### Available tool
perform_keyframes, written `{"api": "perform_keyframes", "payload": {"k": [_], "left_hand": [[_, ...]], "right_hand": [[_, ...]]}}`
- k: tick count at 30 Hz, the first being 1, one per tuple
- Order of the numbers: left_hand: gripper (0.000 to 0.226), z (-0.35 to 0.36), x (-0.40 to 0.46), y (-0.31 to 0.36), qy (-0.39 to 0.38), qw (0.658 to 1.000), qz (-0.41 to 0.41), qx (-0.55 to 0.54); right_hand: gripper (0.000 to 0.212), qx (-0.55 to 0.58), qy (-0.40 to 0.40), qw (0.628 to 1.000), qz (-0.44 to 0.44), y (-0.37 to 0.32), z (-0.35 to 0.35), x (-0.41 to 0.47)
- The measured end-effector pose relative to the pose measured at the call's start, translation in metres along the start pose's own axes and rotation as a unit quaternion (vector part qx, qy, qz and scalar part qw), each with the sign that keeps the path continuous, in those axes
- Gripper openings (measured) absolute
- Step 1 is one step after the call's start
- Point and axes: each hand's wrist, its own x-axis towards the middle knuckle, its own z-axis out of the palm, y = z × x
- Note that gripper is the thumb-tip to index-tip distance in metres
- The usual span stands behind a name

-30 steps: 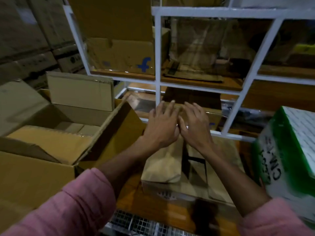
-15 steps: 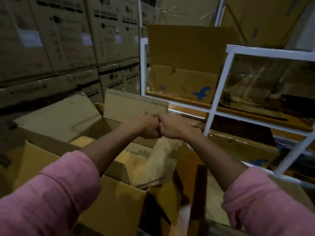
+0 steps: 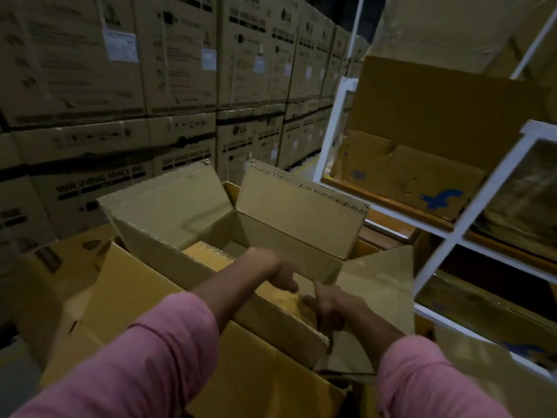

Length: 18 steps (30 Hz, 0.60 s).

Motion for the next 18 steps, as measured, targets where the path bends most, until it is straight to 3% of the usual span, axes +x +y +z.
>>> {"api": "perform_keyframes", "payload": {"k": [5,8,9,11,14,16,18], "left_hand": [[0.053,-0.005,0.008,-0.007,0.004,1.000,-0.009,0.005],[0.042,-0.021,0.007,0.000,0.102,0.994,-0.020,0.045],[0.039,-0.027,0.009,0.004,0.136,0.989,-0.022,0.058],[0.037,-0.039,0.015,0.013,0.175,0.982,-0.018,0.064],[0.039,-0.048,0.020,0.028,0.182,0.981,-0.003,0.066],[0.039,-0.044,0.021,0.035,0.172,0.982,0.008,0.074],[0.041,-0.027,0.022,0.036,0.138,0.987,0.004,0.087]], "right_hand": [[0.063,0.076,0.014,0.996,-0.041,-0.016,-0.019,0.001],[0.057,0.201,0.100,0.973,-0.046,-0.015,-0.044,-0.010],[0.049,0.277,0.091,0.956,-0.039,-0.013,-0.051,-0.017],[0.033,0.376,-0.005,0.924,-0.066,-0.012,-0.061,-0.043],[0.028,0.344,-0.130,0.913,-0.175,-0.027,-0.046,-0.076],[0.023,0.250,-0.152,0.930,-0.221,-0.044,-0.023,-0.085],[0.033,0.196,-0.142,0.939,-0.243,-0.055,-0.006,-0.090]]}}
